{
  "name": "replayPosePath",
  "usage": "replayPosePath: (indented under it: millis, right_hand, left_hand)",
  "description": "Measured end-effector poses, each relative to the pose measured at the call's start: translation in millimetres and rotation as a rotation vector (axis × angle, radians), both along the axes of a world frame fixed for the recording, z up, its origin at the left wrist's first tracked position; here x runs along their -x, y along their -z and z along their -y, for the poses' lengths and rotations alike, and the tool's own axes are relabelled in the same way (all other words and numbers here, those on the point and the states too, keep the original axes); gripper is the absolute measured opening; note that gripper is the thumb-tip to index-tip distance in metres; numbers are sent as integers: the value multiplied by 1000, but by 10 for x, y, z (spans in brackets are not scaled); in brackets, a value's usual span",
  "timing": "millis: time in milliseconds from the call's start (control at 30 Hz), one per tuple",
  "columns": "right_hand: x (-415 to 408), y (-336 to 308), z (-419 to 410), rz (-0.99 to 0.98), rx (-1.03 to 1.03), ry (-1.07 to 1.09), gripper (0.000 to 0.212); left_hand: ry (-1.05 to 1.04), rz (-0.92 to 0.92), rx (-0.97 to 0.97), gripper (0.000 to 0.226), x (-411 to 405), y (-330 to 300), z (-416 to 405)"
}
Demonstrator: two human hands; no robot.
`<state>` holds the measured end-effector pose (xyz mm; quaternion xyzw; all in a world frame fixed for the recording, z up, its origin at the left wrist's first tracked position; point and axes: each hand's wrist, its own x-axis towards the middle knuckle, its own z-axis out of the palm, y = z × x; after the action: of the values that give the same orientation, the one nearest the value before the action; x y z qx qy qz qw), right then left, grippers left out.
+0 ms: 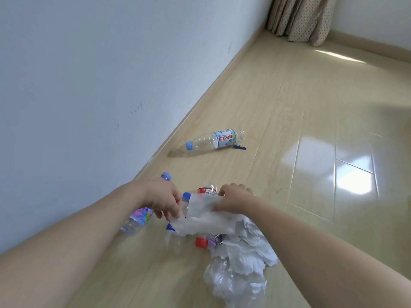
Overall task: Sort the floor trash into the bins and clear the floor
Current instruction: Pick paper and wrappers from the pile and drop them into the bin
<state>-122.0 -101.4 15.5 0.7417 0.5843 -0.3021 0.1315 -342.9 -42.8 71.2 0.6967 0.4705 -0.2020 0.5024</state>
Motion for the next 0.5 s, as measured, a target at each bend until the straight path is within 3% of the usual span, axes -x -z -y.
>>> replayPosePath:
  millis: [133, 233, 300, 500]
  right_hand:
    - [95, 75, 10, 124, -64, -110, 8]
    - [78, 37, 20, 135, -166, -124, 33]
    - [61, -3, 54, 144, -234, -173, 40]
    - [-95, -214, 213, 26, -421, -189, 33]
  left_hand:
    - [34, -139, 35, 12, 126, -22, -19]
    - [46, -256, -6, 6, 216, -32, -13]
    - [-43, -208, -31, 8, 211, -58, -12]
    - [-228, 32, -138, 19, -30, -340, -48]
